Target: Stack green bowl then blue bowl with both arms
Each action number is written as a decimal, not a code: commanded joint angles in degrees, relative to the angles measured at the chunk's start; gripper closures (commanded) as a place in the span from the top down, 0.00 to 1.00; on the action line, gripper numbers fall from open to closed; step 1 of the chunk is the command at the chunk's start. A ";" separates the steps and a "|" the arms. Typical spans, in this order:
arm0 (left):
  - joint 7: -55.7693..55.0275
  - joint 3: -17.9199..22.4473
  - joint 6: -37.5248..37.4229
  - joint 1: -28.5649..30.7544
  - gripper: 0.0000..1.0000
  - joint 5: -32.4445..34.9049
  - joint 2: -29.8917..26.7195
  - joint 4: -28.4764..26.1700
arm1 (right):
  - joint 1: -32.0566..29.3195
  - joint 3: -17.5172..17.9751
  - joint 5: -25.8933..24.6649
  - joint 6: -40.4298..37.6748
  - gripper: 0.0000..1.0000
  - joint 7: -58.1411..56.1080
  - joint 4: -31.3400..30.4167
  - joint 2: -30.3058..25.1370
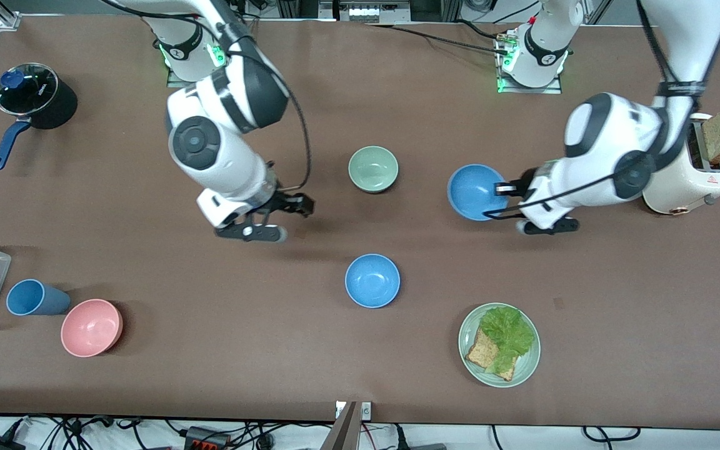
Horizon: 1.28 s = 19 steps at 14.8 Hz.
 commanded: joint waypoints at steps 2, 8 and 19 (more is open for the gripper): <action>-14.61 -7.22 9.64 -0.55 0.00 -1.49 0.33 -4.40 | -6.80 0.42 -2.26 -0.79 1.00 -3.86 0.14 -1.37; -23.26 -7.76 20.03 -9.60 0.00 -1.49 1.66 -9.23 | -15.50 0.42 -2.00 -1.76 1.00 -12.03 0.23 -2.78; -27.57 -7.49 27.95 -17.00 0.00 -1.32 3.59 -12.66 | -32.55 4.46 -6.30 -9.39 1.00 -26.96 1.63 -11.91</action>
